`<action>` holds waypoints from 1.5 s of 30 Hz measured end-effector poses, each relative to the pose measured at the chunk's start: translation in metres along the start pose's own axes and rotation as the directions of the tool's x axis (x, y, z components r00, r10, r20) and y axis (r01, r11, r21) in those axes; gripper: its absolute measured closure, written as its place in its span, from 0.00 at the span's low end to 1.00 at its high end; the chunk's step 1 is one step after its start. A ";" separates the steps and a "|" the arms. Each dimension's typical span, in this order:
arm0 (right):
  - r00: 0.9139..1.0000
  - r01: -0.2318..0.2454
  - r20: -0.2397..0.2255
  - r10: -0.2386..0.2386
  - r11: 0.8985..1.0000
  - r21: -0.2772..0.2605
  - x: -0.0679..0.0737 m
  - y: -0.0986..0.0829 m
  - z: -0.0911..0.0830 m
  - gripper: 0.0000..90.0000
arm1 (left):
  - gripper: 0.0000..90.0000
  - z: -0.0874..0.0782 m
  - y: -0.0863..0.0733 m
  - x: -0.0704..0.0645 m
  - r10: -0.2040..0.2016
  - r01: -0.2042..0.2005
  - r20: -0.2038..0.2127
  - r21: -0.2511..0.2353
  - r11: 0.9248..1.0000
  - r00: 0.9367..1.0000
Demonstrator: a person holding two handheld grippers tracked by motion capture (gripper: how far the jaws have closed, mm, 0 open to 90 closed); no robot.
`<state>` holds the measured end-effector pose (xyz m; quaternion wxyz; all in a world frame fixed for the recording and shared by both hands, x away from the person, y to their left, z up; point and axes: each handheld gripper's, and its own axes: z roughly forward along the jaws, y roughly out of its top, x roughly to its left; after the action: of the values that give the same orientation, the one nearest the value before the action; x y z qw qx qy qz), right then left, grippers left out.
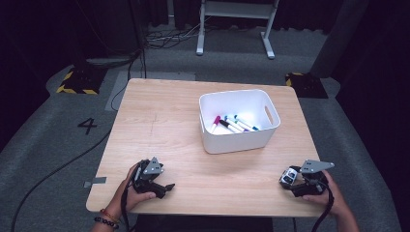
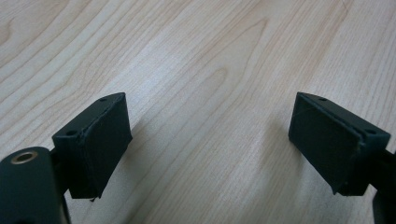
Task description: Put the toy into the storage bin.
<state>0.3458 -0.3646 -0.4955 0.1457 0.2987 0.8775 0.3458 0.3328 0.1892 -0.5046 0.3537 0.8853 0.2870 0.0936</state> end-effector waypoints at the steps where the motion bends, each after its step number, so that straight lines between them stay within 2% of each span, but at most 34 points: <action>1: 1.000 -0.015 0.000 0.015 1.000 -0.011 0.000 -0.002 0.001 0.21 | 0.15 0.000 0.000 0.000 0.000 0.000 0.000 0.000 1.000 1.000; 4: 0.998 -0.057 -0.010 0.057 0.998 -0.030 -0.003 -0.006 0.002 0.21 | 0.15 0.000 0.000 0.000 0.005 -0.005 -0.004 0.000 1.000 1.000; 9: 0.997 -0.072 0.006 0.073 0.994 -0.079 -0.001 -0.013 -0.001 0.27 | 0.15 0.000 0.000 0.001 0.011 -0.011 -0.004 0.002 1.000 1.000; 22: 0.997 -0.074 0.028 0.077 0.994 -0.081 0.003 -0.013 -0.001 0.28 | 0.15 -0.001 0.000 0.000 0.010 -0.010 -0.008 0.003 1.000 1.000; 27: 0.998 -0.057 0.007 0.058 0.995 -0.084 0.006 -0.012 -0.001 0.28 | 0.15 0.000 0.000 0.000 0.008 -0.008 -0.008 0.001 1.000 1.000; 30: 0.999 -0.051 0.010 0.052 0.995 -0.086 0.007 -0.012 -0.001 0.28 | 0.15 -0.001 0.000 0.000 0.010 -0.010 -0.008 0.003 1.000 1.000; 34: 0.998 -0.057 0.026 0.060 0.993 -0.099 0.006 -0.012 -0.002 0.28 | 0.15 -0.001 0.000 0.000 0.010 -0.010 -0.008 0.003 1.000 1.000; 38: 0.997 -0.072 0.016 0.075 0.989 -0.131 0.007 -0.008 -0.004 0.28 | 0.15 0.000 0.000 0.000 0.006 -0.006 -0.008 0.000 1.000 1.000; 41: 0.998 -0.055 0.032 0.059 0.990 -0.131 0.007 -0.004 -0.005 0.28 | 0.15 0.000 0.000 0.000 0.008 -0.008 -0.008 0.001 1.000 1.000; 45: 0.998 -0.054 0.034 0.061 0.985 -0.166 0.006 0.003 -0.010 0.28 | 0.15 0.000 0.000 0.000 0.008 -0.008 -0.008 0.001 1.000 1.000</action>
<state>0.3376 -0.3646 -0.4863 0.1770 0.3175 0.8340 0.4152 0.3329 0.1894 -0.5042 0.3517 0.8862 0.2850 0.0984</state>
